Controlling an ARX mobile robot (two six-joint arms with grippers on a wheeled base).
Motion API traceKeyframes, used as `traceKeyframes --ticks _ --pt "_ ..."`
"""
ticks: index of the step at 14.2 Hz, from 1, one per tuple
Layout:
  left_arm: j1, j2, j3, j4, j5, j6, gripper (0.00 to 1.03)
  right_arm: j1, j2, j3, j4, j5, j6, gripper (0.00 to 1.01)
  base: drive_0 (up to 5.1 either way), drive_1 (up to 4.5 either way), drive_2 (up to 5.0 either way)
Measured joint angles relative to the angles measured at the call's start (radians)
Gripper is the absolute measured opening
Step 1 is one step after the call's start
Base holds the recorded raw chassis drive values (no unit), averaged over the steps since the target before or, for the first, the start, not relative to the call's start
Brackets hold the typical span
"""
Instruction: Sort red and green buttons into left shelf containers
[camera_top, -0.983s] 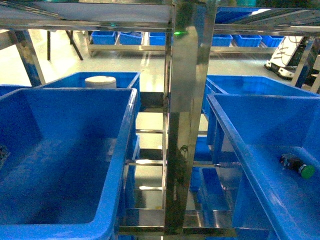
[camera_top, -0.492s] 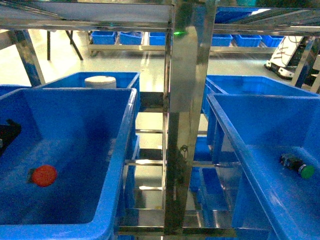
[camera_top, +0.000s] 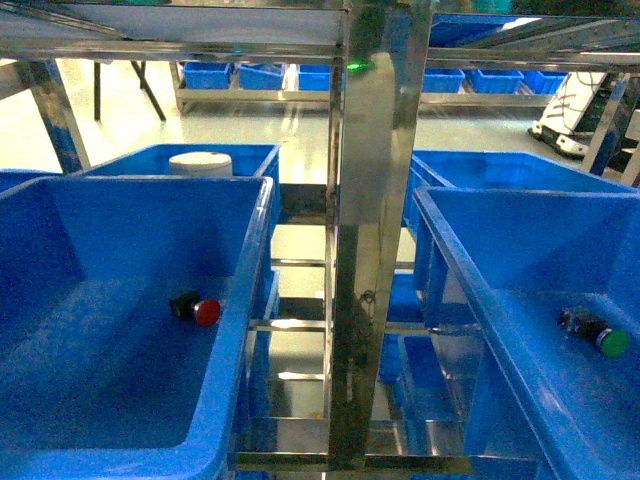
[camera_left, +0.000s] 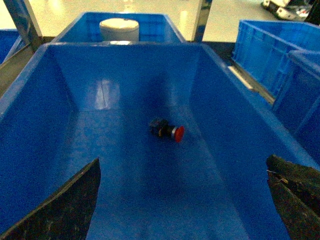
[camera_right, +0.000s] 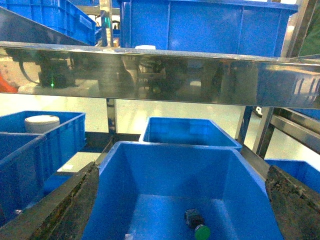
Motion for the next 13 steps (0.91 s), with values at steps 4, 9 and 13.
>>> traceKeyframes --ticks 4,9,13 --pt "-0.041 -0.257 -0.037 -0.051 -0.037 -0.055 0.98 0.0 0.0 0.0 0.0 0.0 0.0 0.98 0.0 0.0 0.0" --pt "-0.15 -0.619 -0.094 -0.137 -0.187 -0.14 0.98 0.0 0.0 0.0 0.0 0.0 0.0 0.98 0.0 0.0 0.0" --pt "-0.057 -0.698 -0.158 -0.195 -0.161 -0.005 0.54 0.11 -0.152 -0.034 -0.225 0.11 0.002 0.48 0.0 0.0 0.0"
